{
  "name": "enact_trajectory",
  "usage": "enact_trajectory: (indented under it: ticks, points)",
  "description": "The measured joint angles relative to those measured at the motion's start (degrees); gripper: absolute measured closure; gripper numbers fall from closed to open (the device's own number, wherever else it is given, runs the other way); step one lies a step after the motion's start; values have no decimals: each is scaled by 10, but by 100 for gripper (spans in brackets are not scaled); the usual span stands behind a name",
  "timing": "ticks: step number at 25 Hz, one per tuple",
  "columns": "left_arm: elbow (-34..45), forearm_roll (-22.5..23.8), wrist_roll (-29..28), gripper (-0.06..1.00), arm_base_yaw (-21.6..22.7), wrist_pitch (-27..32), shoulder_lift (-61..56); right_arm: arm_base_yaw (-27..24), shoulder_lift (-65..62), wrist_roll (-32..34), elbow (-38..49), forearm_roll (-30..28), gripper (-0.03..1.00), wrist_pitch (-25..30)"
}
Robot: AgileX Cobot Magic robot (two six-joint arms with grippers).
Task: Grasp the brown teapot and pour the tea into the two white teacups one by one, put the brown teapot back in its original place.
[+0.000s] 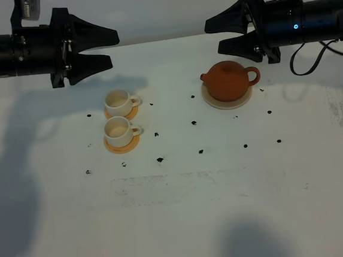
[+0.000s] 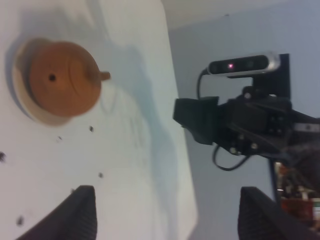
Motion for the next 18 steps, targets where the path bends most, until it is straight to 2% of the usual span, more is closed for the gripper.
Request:
enact_trajectory:
  ticks: [5, 9, 11, 14, 18]
  points:
    - [0, 0, 64, 37, 0, -9, 0, 0, 0, -45, -3, -12, 43, 2]
    - [-15, 4, 94, 40, 0, -7, 0, 0, -1, -69, -5, -34, 43, 2]
    - [-26, 13, 100, 43, 0, -2, 0, 0, -1, -74, -14, -62, 43, 3]
    - [-34, 49, 103, 47, 0, -7, -8, 0, -4, -72, -43, -121, 43, 4]
    - [-34, 121, 104, 50, 0, -40, -49, 0, -25, -48, -67, -208, 43, -7]
